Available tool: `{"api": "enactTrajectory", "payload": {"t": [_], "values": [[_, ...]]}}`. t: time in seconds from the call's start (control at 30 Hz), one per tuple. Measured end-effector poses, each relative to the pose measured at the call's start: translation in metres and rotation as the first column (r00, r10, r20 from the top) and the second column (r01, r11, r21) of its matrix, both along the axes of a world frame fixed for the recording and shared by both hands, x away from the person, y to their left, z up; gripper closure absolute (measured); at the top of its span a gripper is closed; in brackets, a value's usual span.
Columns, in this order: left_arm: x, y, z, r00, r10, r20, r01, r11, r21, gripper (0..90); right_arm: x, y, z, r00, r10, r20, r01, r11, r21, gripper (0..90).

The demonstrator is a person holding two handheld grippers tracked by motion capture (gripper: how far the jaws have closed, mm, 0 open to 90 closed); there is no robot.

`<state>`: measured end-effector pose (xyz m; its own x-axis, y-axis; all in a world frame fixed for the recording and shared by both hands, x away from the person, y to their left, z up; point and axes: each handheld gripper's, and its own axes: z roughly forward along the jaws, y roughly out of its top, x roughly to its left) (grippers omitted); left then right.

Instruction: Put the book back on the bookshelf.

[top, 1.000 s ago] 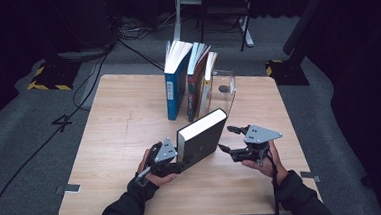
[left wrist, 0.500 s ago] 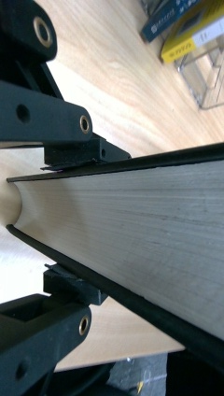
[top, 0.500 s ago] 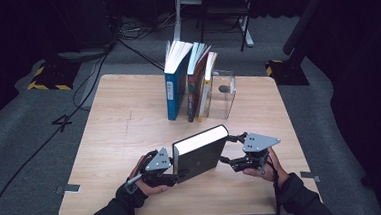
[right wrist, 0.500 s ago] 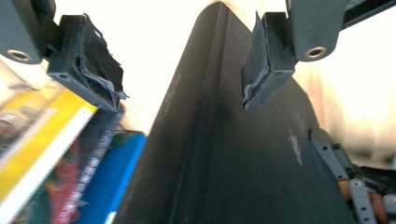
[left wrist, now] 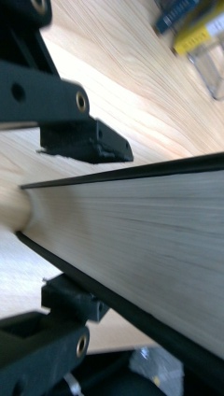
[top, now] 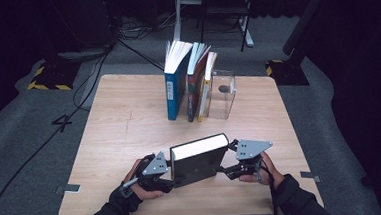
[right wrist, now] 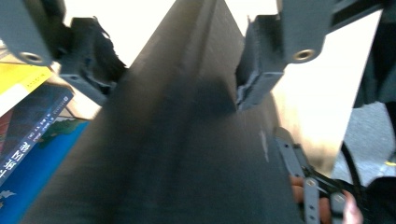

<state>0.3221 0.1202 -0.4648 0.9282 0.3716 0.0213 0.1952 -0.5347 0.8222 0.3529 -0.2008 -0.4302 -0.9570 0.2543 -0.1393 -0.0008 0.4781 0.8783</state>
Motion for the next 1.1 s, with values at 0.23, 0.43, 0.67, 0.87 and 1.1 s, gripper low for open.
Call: {"api": "enactTrajectory", "payload": {"t": [0.23, 0.43, 0.67, 0.87, 1.1], "values": [[-0.001, 0.001, -0.008, 0.9979, 0.064, 0.014, -0.064, 0.9961, 0.061, 37.0, -0.008, 0.001, 0.01, 0.9988, 0.041, 0.028, -0.041, 0.999, 0.002, 41.7], [0.003, -0.008, -0.013, 0.9945, 0.095, 0.043, -0.098, 0.9937, 0.056, 36.7, -0.016, 0.007, 0.03, 0.9979, 0.03, 0.057, -0.031, 0.999, 0.017, 43.4], [0.013, -0.019, -0.014, 0.9941, 0.1, 0.043, -0.102, 0.9938, 0.045, 31.2, -0.019, 0.008, 0.042, 0.9995, 0.009, 0.03, -0.009, 1.0, -0.009, 47.5], [0.019, -0.033, -0.015, 0.9938, 0.094, 0.06, -0.097, 0.9945, 0.041, 30.6, -0.014, -0.004, 0.051, 0.9992, 0.011, -0.037, -0.013, 0.999, -0.033, 50.4], [0.026, -0.043, -0.016, 0.9935, 0.093, 0.066, -0.095, 0.9947, 0.038, 29.9, -0.01, -0.009, 0.059, 0.9989, -0.018, -0.043, 0.014, 0.995, -0.104, 48.6]]}}
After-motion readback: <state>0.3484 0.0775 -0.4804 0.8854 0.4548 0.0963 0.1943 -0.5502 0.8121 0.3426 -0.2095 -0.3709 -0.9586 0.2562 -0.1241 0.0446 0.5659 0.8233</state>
